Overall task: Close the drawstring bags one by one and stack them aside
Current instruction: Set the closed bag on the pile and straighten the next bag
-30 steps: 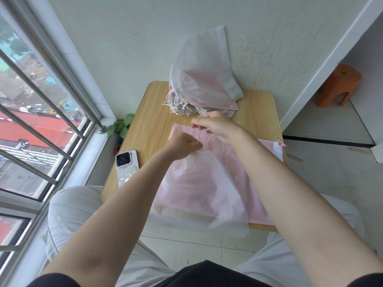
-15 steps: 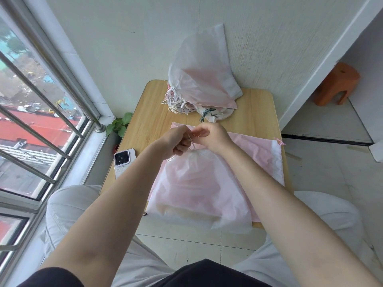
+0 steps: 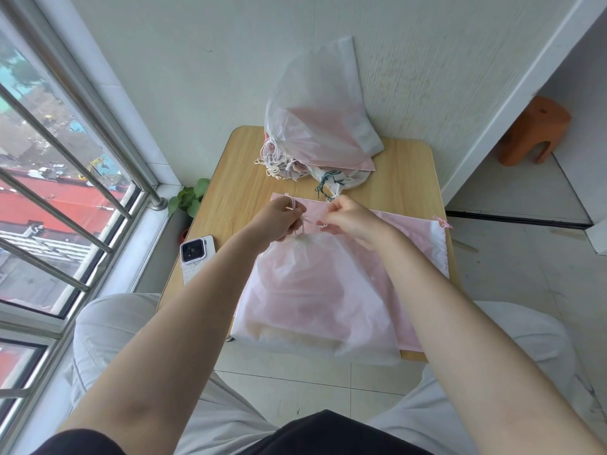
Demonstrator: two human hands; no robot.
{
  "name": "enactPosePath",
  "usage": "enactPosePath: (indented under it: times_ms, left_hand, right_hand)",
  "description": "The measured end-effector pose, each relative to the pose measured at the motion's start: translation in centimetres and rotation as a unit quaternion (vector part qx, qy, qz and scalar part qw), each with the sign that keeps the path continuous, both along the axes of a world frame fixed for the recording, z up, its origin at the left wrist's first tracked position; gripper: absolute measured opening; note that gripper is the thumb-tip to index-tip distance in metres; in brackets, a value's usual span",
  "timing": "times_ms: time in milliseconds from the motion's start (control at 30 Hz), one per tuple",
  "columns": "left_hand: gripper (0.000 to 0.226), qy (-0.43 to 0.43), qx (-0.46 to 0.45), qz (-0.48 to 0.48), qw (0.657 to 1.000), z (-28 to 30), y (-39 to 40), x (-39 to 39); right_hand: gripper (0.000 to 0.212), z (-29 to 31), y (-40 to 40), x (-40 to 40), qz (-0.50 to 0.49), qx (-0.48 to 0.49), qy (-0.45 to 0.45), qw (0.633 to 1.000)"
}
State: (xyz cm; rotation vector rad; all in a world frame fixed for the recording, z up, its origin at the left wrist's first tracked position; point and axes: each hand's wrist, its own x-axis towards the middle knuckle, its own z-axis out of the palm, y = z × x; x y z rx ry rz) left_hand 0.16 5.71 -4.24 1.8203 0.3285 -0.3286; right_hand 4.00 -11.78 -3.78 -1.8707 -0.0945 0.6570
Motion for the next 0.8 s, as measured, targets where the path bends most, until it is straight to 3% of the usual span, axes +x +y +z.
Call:
enactPosePath:
  times_ms: [100, 167, 433, 800]
  left_hand:
    - [0.009, -0.025, 0.013, -0.02, 0.999, 0.3, -0.7, -0.1]
    - [0.013, -0.038, 0.014, -0.02, 0.999, 0.3, -0.9, -0.1]
    - [0.025, -0.036, 0.042, 0.023, 0.998, 0.4, -1.1, -0.2]
    - [0.023, 0.08, 0.094, -0.017, 0.992, 2.4, -0.5, -0.5]
  right_hand:
    - [0.035, 0.8, 0.3, -0.2, 0.009, 0.049, -0.03, 0.998]
    - [0.037, 1.2, 0.5, -0.4, 0.05, 0.022, -0.05, 0.997]
    - [0.028, 1.0, 1.2, -0.9, 0.039, -0.013, -0.123, 0.992]
    - [0.005, 0.6, 1.6, -0.8, 0.068, -0.181, -0.259, 0.946]
